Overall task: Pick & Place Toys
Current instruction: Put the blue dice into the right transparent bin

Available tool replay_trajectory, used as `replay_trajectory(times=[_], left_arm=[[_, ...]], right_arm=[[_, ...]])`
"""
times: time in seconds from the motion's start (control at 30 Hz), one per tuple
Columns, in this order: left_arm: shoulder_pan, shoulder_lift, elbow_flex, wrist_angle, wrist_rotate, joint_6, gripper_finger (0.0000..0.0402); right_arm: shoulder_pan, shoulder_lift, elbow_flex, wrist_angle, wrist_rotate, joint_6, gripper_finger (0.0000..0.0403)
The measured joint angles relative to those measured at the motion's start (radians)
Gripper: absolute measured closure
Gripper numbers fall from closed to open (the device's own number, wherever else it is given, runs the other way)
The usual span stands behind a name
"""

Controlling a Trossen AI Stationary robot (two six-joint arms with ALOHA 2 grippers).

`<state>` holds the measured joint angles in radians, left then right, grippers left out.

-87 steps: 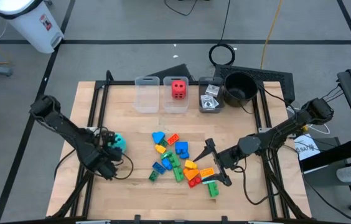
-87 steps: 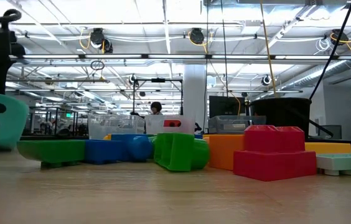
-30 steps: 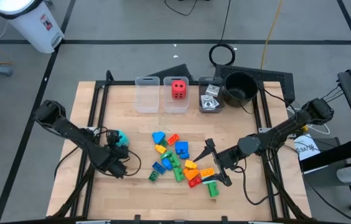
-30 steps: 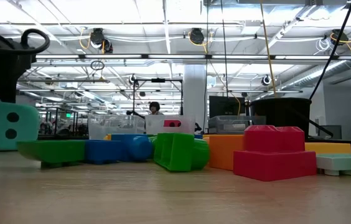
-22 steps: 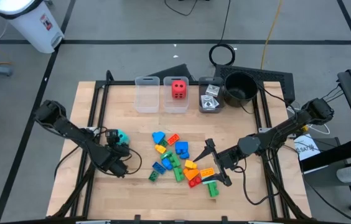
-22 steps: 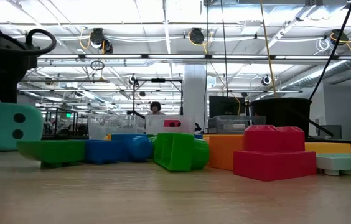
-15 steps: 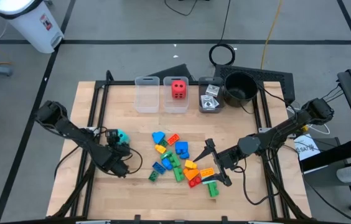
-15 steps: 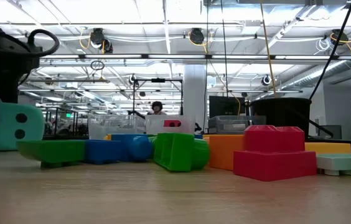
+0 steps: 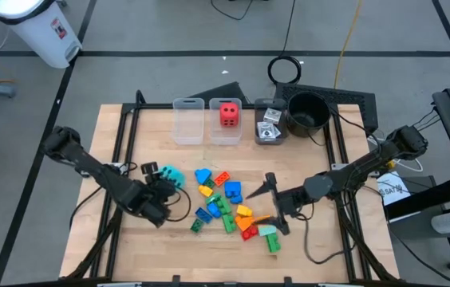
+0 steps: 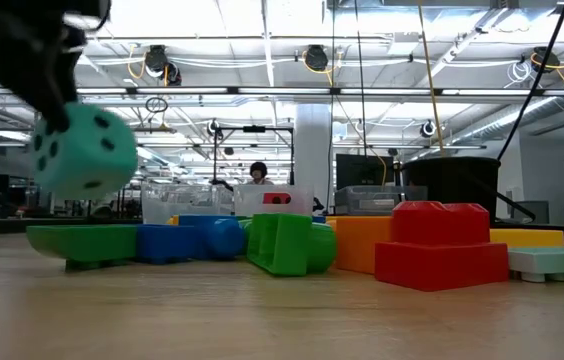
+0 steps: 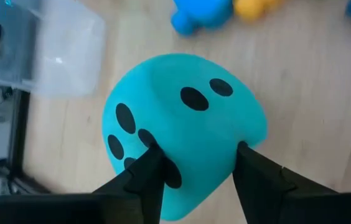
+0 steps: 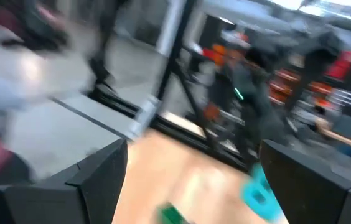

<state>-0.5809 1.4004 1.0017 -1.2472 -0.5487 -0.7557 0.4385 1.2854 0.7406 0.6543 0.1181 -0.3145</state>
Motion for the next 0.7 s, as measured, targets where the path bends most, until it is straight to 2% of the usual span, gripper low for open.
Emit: replay_trajectory(times=[0.1,0.2,0.37,0.43,0.5,0.7], left_arm=[[0.001,-0.021,0.05,-0.001,-0.046,0.014,0.0244],[0.0,-0.026,0.114,0.008,-0.085,0.041,0.0245],[0.0,-0.027,0.234,0.076,-0.148,0.156,0.0255],[0.0,-0.028,0.273,0.137,-0.158,0.215,0.0262],[0.0,-0.027,0.302,0.196,-0.159,0.283,0.0269],[0.0,-0.027,0.347,0.344,-0.125,0.425,0.028]], right_arm=[[-0.004,0.012,0.0,-0.05,0.127,-0.067,0.0069],[-0.014,0.049,0.0,-0.067,0.194,-0.13,0.0069],[-0.072,0.125,0.0,-0.002,0.211,-0.151,0.0069],[-0.098,0.165,0.0,0.082,0.279,-0.129,0.0069],[-0.122,0.188,0.005,0.116,0.33,-0.12,0.0067],[-0.168,0.235,0.105,0.095,0.329,-0.172,0.0051]])
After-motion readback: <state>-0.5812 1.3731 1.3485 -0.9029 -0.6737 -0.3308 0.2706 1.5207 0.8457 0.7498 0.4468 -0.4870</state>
